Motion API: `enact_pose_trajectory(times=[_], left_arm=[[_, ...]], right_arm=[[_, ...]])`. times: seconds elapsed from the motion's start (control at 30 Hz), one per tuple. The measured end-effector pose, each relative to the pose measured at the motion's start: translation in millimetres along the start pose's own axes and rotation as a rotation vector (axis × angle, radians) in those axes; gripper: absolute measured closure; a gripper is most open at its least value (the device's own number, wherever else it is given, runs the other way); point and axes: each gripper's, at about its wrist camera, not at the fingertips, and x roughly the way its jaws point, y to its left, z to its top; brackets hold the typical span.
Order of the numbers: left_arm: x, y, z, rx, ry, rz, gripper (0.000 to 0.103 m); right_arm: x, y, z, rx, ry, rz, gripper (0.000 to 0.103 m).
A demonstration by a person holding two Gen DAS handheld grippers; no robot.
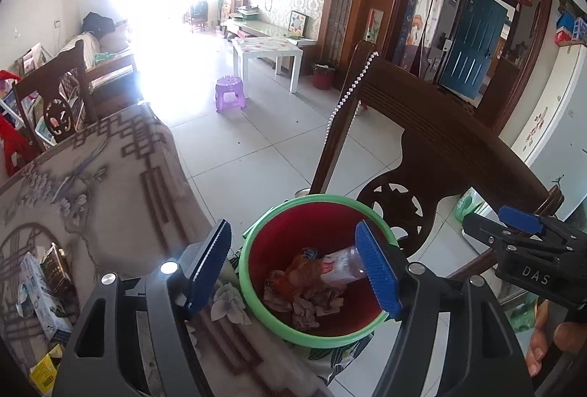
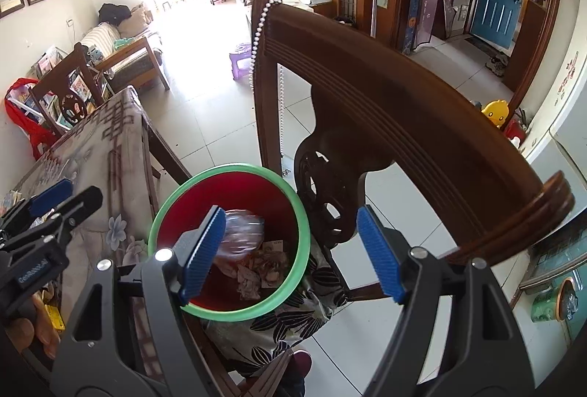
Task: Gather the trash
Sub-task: 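Open the left tool to drop the bottle while the right tool drops the wrapper, then move both open tools back over the trash on the table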
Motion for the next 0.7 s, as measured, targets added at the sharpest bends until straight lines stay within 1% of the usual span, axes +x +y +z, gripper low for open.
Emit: enact_pose_trajectory(times=[0.2, 0.37, 0.5, 0.7], left_arm=[[-40, 35, -29, -0.076, -0.024, 0.045, 0.035], [-64, 77, -56, -0.12, -0.02, 0.08, 0.035], [-85, 123, -76, -0.154, -0.021, 0.114, 0.035], [-115, 195, -108, -0.209, -0.011, 0.164, 0.035]], right_arm=[[-14, 38, -15, -0.059, -0.006, 0.031, 0.031], [-22, 77, -34, -0.099, 0.004, 0.047, 0.031], [-30, 113, -51, -0.121, 0.01, 0.057, 0.031], [-40, 181, -82, -0.171, 0.031, 0.086, 0.031]])
